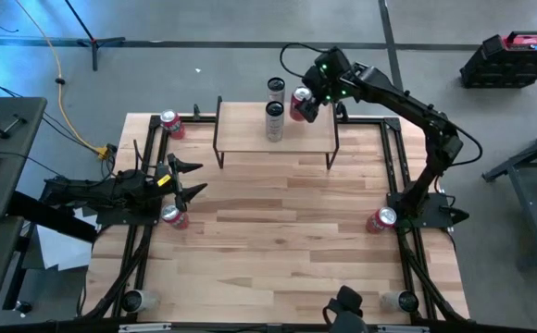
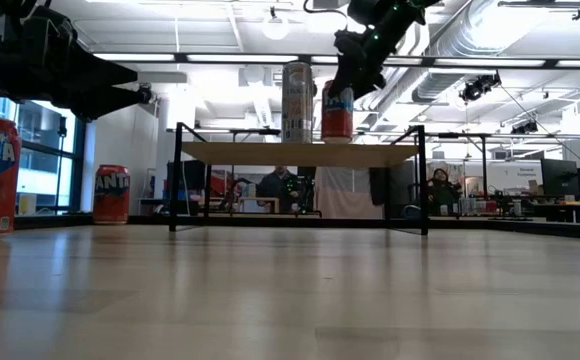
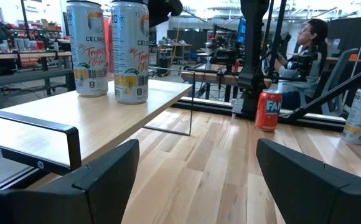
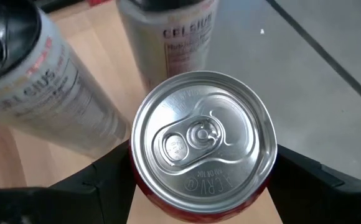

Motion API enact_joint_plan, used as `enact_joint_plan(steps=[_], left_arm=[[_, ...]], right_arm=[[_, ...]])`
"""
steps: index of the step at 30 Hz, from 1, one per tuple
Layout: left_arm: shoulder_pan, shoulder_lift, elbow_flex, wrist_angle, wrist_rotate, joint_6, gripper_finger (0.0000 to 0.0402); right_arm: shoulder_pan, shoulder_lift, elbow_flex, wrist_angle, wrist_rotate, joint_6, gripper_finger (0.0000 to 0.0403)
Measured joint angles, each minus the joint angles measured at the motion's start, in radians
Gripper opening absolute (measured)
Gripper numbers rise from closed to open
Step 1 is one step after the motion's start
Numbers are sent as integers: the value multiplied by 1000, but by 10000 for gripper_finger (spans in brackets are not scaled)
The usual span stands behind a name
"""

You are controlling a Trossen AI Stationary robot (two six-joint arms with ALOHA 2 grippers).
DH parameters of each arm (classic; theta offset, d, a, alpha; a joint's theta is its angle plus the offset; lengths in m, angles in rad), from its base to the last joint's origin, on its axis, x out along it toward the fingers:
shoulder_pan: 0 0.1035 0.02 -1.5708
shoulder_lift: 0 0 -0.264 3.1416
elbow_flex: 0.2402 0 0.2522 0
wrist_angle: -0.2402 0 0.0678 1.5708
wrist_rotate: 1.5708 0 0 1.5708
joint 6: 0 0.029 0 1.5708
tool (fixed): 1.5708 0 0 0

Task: Place canned beverage on shelf
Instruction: Put the top right red soda can on the shelf

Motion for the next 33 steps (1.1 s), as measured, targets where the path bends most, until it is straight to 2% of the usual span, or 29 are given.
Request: enact_joint_plan(steps=[10,17,33], left_arm=[[0,0,0,0,0,0,314],[0,0,0,0,0,0,314],[0,0,0,0,0,0,314]], right_arm=[[-4,6,0,40,-2,-23,284],[-47,16,0,33,-47,-6,285],[-31,16,0,13,-63,-25,285]])
